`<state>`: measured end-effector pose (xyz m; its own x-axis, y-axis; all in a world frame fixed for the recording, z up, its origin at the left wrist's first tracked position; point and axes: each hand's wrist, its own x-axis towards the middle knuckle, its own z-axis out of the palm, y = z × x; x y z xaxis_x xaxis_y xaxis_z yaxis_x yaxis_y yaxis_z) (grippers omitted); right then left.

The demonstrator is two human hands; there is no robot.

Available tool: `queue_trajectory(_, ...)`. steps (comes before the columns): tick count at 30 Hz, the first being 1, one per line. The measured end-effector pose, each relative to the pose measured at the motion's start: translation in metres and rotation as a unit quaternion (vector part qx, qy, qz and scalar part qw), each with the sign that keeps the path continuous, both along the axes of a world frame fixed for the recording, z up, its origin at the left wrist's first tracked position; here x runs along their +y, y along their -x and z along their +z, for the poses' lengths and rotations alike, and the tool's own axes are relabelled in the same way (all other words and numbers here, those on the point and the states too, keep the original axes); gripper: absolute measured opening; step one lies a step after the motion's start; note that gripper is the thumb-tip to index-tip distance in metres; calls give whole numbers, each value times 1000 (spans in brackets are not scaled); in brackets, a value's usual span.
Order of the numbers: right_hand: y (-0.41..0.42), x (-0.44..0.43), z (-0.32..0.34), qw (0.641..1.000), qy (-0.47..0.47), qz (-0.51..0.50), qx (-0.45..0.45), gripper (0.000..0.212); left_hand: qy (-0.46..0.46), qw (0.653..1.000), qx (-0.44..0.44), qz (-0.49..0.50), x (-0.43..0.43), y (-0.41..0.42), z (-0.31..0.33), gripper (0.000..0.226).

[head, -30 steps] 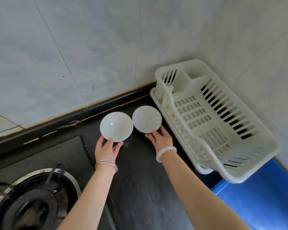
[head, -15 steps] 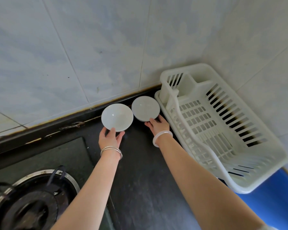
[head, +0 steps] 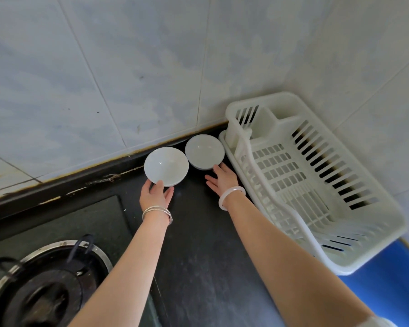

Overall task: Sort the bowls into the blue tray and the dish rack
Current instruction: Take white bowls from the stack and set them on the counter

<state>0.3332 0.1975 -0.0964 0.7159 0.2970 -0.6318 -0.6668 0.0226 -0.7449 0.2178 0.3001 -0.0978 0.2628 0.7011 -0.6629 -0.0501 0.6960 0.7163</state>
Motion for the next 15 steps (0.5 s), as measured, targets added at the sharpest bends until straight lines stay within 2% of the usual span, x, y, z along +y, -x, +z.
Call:
queue_trajectory(5, 4, -9, 12, 997, 37, 69, -18, 50, -58, 997, 16, -44, -6, 8, 1, 40)
queue_trajectory(9, 24, -36, 28, 978, 104, 142, -110, 40, -112, 978, 46, -169, -26, 28, 8, 36)
queue_trajectory(12, 46, -70, 46, 966, 134, 164, -151, 30, -99, 970, 31, -219, -55, 54, 12, 39)
queue_trajectory(15, 76, -116, 66, 954, 163, 170, -188, 25, -134, 940, 45, -311, -91, 83, 14, 34)
